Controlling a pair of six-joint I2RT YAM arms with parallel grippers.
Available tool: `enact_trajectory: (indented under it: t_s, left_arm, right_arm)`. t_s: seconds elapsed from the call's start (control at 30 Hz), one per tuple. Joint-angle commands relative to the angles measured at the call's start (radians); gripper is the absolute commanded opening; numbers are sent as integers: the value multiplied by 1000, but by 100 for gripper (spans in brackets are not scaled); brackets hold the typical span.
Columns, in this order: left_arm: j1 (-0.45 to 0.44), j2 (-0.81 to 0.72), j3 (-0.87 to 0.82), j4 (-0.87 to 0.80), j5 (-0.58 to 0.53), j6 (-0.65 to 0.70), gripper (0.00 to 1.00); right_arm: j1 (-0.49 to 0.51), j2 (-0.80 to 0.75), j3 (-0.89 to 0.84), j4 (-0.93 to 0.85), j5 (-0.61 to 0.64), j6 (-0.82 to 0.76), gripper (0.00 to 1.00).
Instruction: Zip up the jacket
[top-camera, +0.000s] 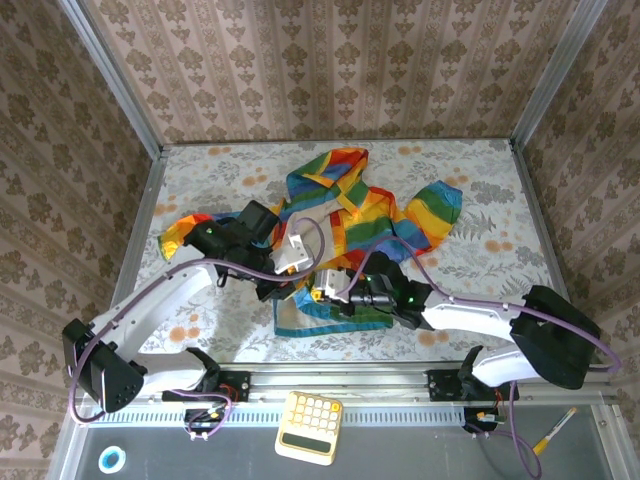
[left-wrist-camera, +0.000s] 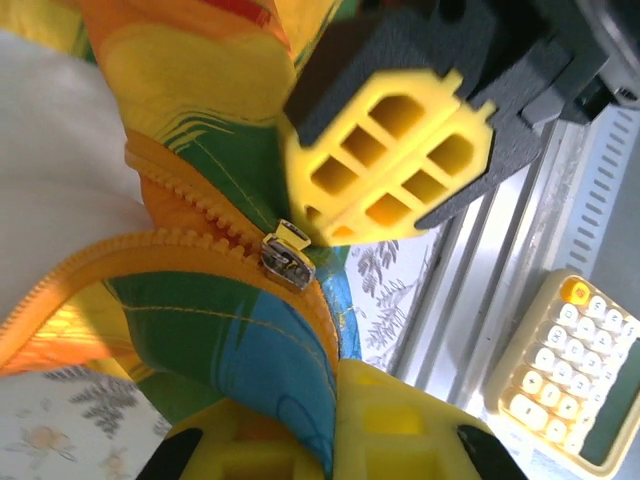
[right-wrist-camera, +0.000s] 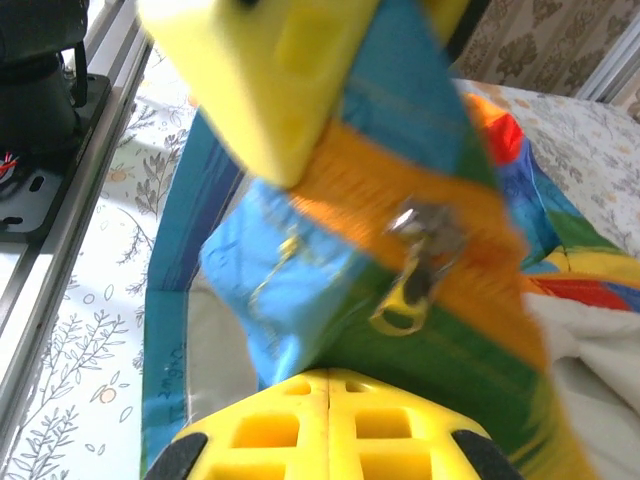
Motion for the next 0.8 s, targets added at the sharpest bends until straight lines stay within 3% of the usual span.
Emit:
enact_trajectory:
  t_s: [0.0, 0.2, 0.43, 0.77]
  left_arm:
    - [10, 4, 23, 15, -2, 119, 0]
    - [12, -18, -16, 52, -42, 218, 0]
    - [18, 4, 1, 22, -94, 319, 0]
    - [18, 7, -12, 50, -55, 339, 0]
  right_arm:
    - [-8, -44, -44, 100, 14, 84, 12]
    - [-26, -114, -95, 133, -12, 147, 27]
    - [-46, -157, -71, 85, -32, 126, 31]
    - [-60, -54, 3, 143, -69, 147, 35]
